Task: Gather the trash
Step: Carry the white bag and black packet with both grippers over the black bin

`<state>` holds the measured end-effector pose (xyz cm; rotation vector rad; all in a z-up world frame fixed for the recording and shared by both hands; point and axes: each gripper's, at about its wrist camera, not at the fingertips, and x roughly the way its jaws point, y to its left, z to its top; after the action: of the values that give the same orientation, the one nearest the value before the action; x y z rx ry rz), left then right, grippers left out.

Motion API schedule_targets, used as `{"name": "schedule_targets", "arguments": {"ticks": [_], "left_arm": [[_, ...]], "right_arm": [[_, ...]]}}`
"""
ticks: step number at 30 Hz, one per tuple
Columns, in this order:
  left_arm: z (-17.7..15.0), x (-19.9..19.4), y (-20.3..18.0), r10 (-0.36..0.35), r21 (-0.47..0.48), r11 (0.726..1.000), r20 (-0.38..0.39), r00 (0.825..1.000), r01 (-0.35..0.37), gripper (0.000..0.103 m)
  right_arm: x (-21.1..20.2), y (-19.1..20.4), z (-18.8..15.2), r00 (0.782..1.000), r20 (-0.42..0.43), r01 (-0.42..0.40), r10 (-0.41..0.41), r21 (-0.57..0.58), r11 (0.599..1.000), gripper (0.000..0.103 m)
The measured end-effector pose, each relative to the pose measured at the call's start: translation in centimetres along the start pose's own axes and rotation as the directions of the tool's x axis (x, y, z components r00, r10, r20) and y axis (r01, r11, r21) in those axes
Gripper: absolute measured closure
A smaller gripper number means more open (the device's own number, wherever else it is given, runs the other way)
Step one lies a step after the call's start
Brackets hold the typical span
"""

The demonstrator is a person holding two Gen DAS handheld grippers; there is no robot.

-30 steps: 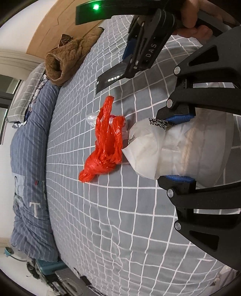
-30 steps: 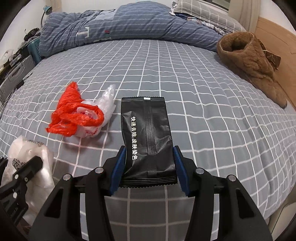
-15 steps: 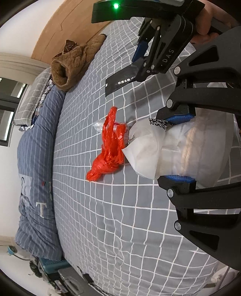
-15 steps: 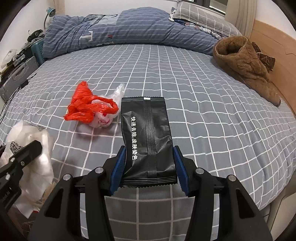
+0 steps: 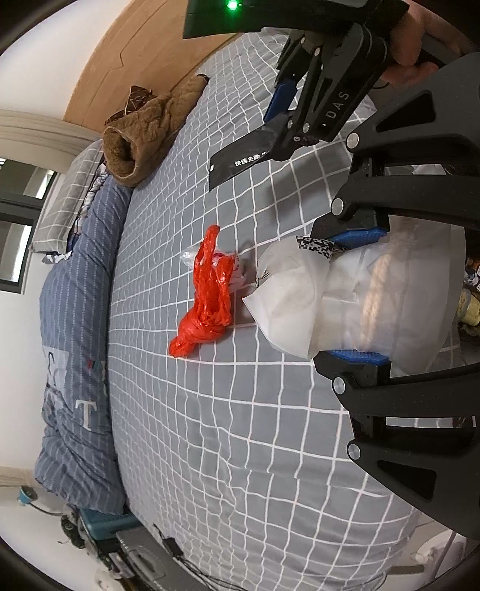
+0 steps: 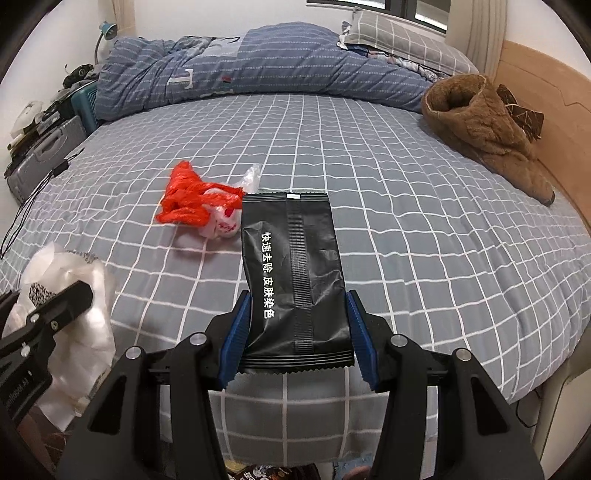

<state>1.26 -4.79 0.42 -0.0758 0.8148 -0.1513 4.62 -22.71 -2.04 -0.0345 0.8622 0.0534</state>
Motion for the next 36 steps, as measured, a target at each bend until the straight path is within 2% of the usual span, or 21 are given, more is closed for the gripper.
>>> {"name": "schedule_targets", "arguments": {"ticks": [22, 36], "left_arm": [[-4.8, -3.5, -0.3, 0.009, 0.011, 1.0, -0.021, 1.0, -0.009, 0.062], [-6.8, -5.5, -0.3, 0.025, 0.002, 1.0, -0.022, 0.999, -0.025, 0.062]], "right_arm": [[-4.6, 0.9, -5.7, 1.0, -0.013, -0.019, 0.019, -0.002, 1.0, 0.054], [-6.4, 1.6, -8.4, 1.0, -0.015, -0.012, 0.012, -0.018, 1.0, 0.054]]}}
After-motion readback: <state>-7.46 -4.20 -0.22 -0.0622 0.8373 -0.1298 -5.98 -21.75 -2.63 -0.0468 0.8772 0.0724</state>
